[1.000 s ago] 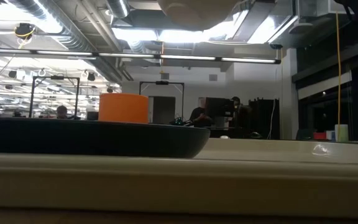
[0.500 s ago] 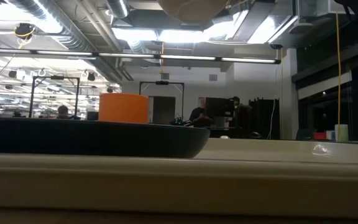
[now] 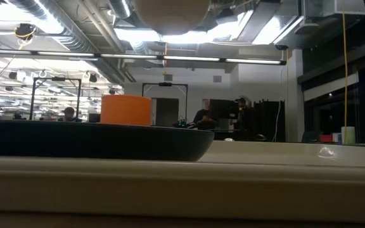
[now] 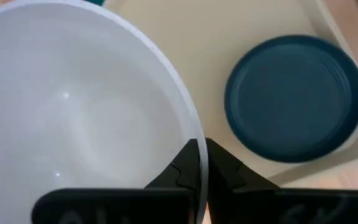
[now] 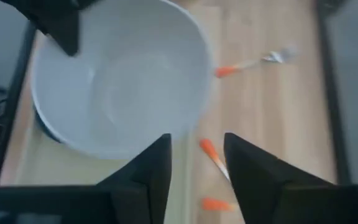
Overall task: Set up tray
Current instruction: Put the white bowl on top of the blue plate on the light brown serving tray
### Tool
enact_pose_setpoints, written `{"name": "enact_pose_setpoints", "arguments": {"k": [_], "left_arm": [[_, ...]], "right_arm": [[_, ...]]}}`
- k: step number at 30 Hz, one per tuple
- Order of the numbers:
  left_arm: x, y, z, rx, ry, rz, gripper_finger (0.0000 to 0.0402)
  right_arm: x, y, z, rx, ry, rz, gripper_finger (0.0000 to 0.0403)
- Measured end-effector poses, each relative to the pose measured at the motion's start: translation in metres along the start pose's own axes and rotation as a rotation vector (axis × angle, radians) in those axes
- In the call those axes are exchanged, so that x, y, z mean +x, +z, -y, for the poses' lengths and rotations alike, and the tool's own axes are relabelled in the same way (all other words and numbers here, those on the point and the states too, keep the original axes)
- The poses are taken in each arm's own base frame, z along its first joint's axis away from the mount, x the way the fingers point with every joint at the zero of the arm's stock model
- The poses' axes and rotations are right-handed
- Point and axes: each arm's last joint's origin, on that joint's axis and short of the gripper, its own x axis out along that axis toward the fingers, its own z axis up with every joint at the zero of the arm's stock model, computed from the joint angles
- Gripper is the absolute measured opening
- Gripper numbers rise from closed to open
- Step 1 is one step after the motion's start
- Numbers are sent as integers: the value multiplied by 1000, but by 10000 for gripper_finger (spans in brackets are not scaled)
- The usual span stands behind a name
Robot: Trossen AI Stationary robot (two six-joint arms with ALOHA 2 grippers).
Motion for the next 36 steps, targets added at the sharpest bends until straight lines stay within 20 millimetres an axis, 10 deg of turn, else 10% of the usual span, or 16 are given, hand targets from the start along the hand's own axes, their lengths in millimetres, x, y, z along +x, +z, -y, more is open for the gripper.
{"name": "enact_pose_setpoints", "arguments": {"k": [18, 28, 36], "left_arm": [[-102, -41, 51, -315, 129, 275, 1], [-114, -41, 98, -337, 21, 325, 2], [-108, -31, 120, -271, -103, 319, 2]], "right_arm": [[-156, -91, -36, 458, -542, 224, 170], [-118, -141, -54, 569, -573, 116, 170], [-82, -142, -65, 522, -562, 133, 170]]}}
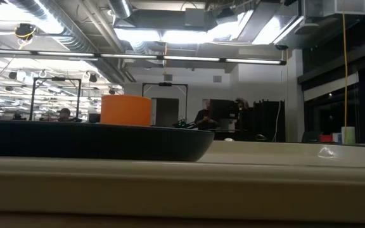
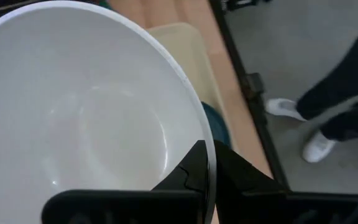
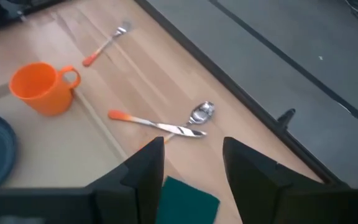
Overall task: Set up tray
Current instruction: Put the white bowl on top of the blue plate on the light brown serving tray
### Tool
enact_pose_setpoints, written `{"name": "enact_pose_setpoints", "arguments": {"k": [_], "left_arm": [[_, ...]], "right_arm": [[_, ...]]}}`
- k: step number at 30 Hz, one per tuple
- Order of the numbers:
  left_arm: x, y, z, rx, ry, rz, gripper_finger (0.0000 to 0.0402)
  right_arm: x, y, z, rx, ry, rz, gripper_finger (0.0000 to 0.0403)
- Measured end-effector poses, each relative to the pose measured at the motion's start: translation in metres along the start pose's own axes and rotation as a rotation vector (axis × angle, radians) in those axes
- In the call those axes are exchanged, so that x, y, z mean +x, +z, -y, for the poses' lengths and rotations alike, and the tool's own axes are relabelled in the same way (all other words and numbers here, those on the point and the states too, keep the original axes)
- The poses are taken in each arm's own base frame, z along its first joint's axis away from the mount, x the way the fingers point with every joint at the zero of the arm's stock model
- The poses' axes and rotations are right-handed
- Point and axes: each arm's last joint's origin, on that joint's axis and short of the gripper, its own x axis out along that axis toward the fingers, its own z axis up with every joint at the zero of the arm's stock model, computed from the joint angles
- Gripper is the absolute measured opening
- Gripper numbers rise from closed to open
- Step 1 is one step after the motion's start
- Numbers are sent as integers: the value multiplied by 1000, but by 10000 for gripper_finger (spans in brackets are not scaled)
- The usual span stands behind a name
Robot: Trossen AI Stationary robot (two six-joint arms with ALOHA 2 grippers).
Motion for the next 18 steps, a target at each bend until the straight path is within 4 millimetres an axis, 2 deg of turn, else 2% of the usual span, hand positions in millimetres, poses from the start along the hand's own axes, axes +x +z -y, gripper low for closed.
{"name": "enact_pose_setpoints", "arguments": {"k": [6, 11, 14, 18], "left_arm": [[11, 1, 11, 73, -113, -58, 2], [27, 4, 16, 123, -110, -94, 2], [47, 6, 17, 125, -92, -141, 2], [88, 7, 20, 102, -51, -226, 2]], "right_arm": [[0, 1, -10, 9, 43, 52, 170], [-2, 2, -14, -34, 72, 77, 170], [-3, 1, -16, -69, 82, 80, 170], [-4, 0, -17, -126, 89, 82, 170]]}}
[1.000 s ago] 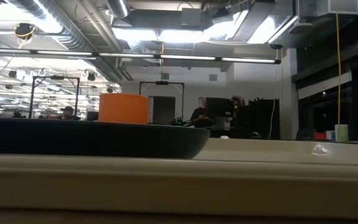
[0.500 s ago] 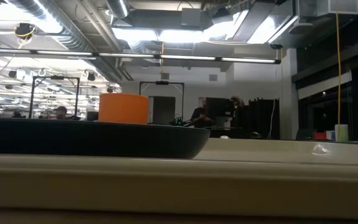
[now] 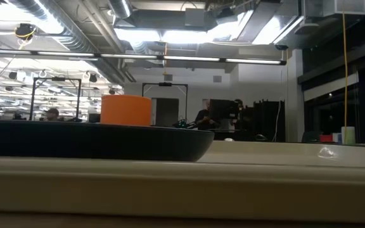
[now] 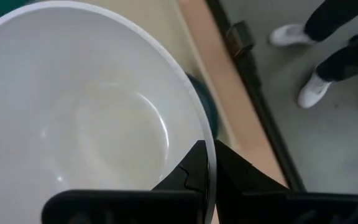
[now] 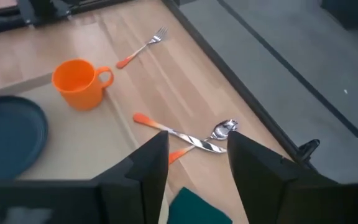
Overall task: Set up tray
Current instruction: Put the white bowl on top of the blue plate on the light brown serving tray
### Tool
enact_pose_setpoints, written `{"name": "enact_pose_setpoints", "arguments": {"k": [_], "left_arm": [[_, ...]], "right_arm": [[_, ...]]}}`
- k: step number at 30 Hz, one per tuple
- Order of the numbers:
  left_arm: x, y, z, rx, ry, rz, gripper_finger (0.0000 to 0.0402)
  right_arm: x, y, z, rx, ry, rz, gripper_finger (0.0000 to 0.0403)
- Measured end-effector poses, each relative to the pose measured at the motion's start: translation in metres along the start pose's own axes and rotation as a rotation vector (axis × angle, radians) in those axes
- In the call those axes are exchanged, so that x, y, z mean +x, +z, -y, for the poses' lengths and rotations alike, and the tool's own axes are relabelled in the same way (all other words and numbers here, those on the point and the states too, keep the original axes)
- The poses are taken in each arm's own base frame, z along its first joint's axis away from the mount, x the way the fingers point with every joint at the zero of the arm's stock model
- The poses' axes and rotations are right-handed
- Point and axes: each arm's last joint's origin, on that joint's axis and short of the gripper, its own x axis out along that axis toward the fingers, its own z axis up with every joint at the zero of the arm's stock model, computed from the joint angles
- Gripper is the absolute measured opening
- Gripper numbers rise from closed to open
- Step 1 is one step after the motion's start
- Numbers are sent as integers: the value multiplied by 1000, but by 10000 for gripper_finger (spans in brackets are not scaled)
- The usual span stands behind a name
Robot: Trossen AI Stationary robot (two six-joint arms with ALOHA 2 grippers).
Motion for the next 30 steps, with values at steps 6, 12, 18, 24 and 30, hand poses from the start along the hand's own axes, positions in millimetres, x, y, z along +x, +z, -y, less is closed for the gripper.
{"name": "enact_pose_setpoints", "arguments": {"k": [6, 12, 18, 24, 30], "left_arm": [[65, 15, 1, -107, -30, -17, 2], [108, 18, 5, -199, -19, -32, 2], [141, 14, 10, -235, 27, -99, 2], [169, 12, 13, -239, 69, -153, 2], [191, 5, 22, -241, 79, -216, 2]], "right_arm": [[-3, -3, -5, -81, 44, -12, 170], [-7, -6, -10, -173, 104, -26, 170], [-14, -9, -10, -194, 138, -16, 170], [-22, -11, -6, -194, 167, 3, 170], [-28, -13, -2, -186, 174, 16, 170]]}}
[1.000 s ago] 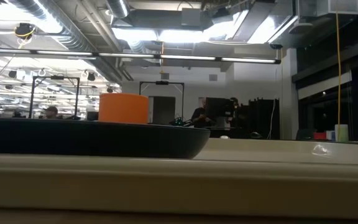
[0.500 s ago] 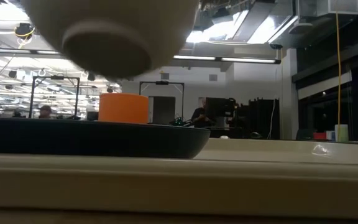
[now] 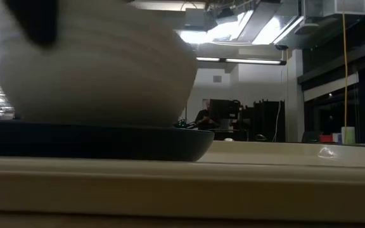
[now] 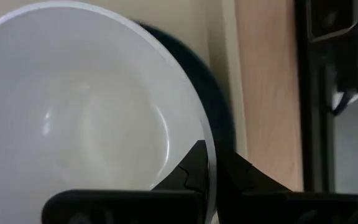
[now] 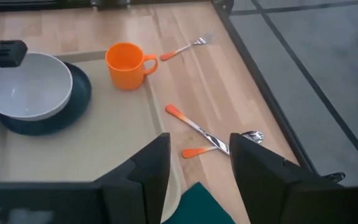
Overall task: Set up tray
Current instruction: Put the white bowl on top of the blue plate on the light brown serving tray, then put the green table napkin on the light brown serving tray to the right of the blue plate
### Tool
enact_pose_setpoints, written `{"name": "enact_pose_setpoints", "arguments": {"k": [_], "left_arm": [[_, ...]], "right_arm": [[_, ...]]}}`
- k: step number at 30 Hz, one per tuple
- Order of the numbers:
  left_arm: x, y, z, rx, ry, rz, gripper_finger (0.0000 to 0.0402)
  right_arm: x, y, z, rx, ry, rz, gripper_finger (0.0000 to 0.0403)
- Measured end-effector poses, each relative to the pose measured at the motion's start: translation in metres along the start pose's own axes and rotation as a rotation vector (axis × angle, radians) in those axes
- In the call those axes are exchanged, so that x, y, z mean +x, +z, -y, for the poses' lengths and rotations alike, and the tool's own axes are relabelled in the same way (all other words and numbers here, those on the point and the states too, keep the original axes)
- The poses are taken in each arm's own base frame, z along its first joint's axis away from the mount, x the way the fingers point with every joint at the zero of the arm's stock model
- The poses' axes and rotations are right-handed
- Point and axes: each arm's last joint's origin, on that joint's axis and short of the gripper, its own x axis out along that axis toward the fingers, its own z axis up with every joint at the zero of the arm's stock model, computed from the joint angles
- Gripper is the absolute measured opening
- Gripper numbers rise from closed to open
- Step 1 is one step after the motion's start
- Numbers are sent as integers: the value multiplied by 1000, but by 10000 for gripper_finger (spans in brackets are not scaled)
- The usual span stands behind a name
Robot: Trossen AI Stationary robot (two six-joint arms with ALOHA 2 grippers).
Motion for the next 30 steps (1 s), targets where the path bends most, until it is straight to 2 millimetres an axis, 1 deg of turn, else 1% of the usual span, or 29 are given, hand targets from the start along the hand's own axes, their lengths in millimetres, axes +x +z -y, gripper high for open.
{"name": "enact_pose_setpoints", "arguments": {"k": [6, 11, 14, 18, 27, 30], "left_arm": [[10, -4, 6, 5, 9, -39, 2], [10, -4, 5, -28, 17, -38, 2], [11, -4, 4, -30, 24, -41, 10], [11, -4, 4, -30, 25, -42, 42], [11, -3, 1, -51, -14, -67, 147], [6, -1, -2, -76, -35, -69, 173]], "right_arm": [[-1, 0, 1, 3, 0, 5, 170], [-1, 0, 1, 4, -1, 5, 170], [-1, 0, 1, 4, -1, 5, 170], [-1, 0, 1, 4, 0, 5, 170], [-1, -1, 2, -3, -4, -6, 170], [-1, -3, 3, -7, -4, -21, 170]]}}
